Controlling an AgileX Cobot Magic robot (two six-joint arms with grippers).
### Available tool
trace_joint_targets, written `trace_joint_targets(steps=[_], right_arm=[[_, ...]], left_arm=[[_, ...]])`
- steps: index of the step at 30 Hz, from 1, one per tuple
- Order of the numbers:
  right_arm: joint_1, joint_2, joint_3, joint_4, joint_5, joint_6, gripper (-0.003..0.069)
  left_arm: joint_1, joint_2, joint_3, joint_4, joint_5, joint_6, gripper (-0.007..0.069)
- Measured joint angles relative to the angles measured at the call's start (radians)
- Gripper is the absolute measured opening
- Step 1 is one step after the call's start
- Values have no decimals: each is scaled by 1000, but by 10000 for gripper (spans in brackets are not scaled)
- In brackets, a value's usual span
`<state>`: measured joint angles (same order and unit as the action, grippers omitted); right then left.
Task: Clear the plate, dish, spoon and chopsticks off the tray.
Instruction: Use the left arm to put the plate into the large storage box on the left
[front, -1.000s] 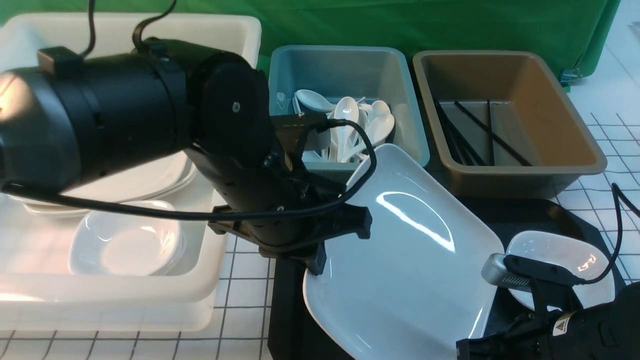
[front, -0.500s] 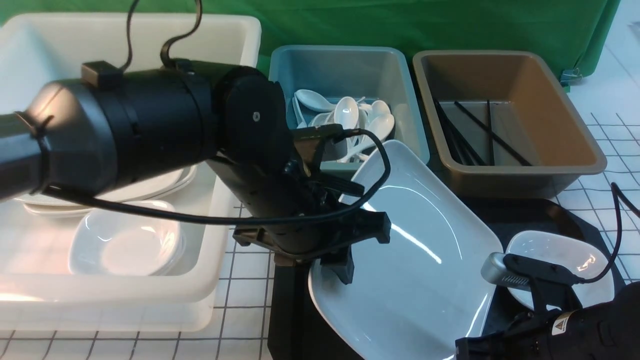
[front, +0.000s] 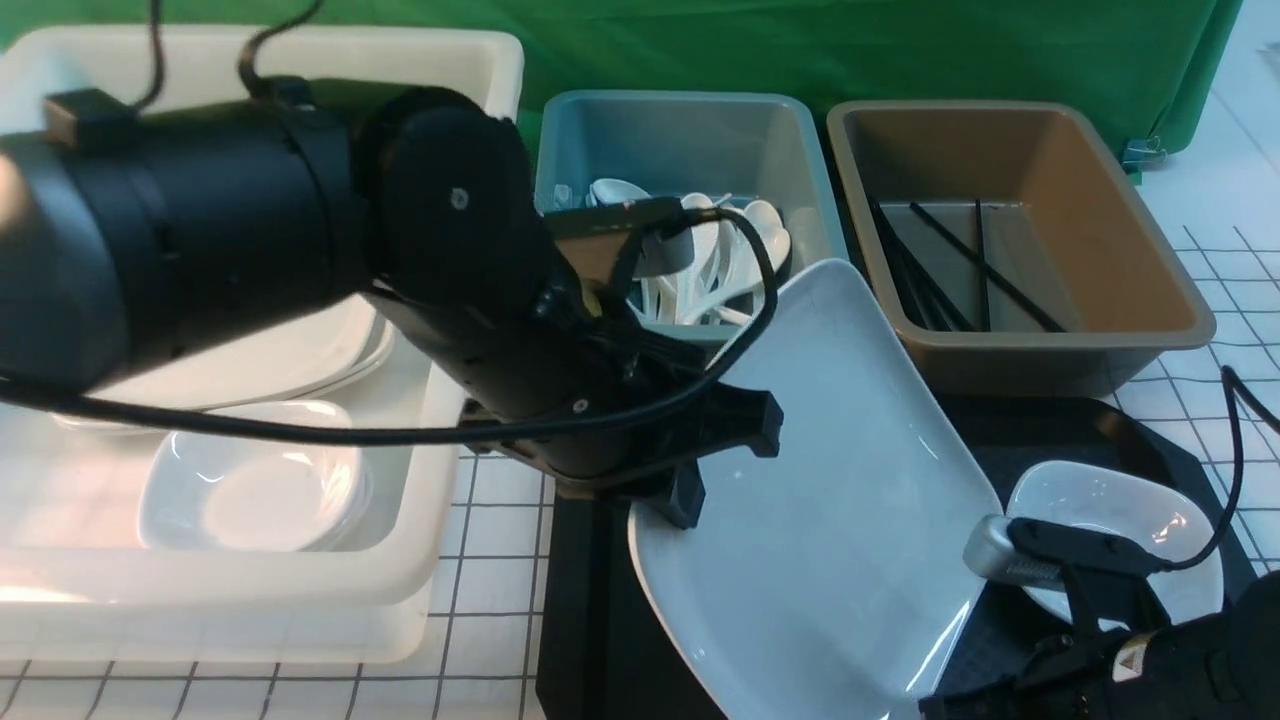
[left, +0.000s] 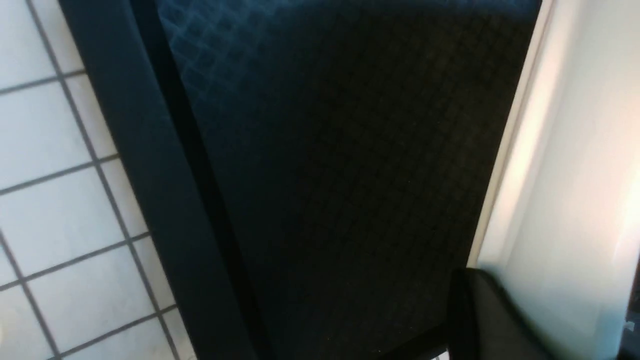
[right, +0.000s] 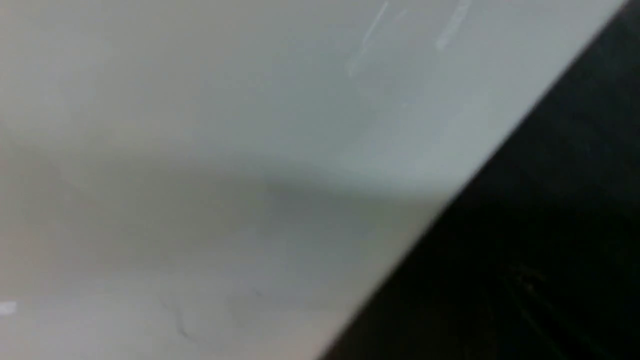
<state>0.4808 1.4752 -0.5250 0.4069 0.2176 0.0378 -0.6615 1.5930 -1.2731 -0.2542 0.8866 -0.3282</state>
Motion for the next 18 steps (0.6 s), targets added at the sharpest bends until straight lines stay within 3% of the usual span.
trace_joint_targets(steps=[9, 18], right_arm=[[0, -349, 10, -11, 167, -4, 30], [0, -742, 8, -15, 334, -22, 30]], left_arm=[[57, -90, 0, -19, -24, -11, 17], [401, -251, 2, -186, -37, 119, 17]])
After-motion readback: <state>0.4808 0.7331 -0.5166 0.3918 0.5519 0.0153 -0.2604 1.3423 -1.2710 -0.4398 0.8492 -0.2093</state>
